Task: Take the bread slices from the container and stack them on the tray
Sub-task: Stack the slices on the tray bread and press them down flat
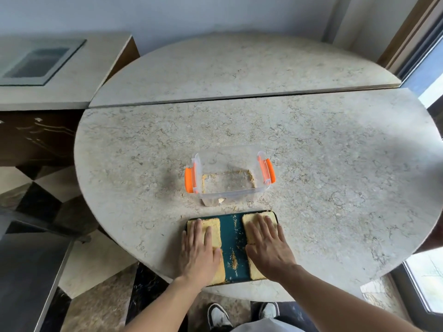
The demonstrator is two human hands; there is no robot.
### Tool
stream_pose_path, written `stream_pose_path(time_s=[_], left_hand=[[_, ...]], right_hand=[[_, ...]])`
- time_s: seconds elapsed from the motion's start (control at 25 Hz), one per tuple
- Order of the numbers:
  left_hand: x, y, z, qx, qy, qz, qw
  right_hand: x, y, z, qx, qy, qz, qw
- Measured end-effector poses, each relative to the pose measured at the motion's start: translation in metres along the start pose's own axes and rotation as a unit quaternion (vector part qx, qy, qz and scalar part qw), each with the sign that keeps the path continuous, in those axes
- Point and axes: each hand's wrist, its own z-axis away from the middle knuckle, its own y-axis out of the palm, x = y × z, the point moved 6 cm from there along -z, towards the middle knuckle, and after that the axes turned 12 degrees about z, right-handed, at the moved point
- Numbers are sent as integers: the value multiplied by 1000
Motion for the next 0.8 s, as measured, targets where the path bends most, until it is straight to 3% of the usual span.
stream_pose_path(time_s=[0.44, 0.8], left_hand=[[3, 6, -8, 32, -27, -3, 999], [3, 4, -7, 23, -21, -4, 1000]], right_hand=[[0, -1, -5, -28, -8, -47, 998], [-1, -7, -5, -24, -28, -8, 999]])
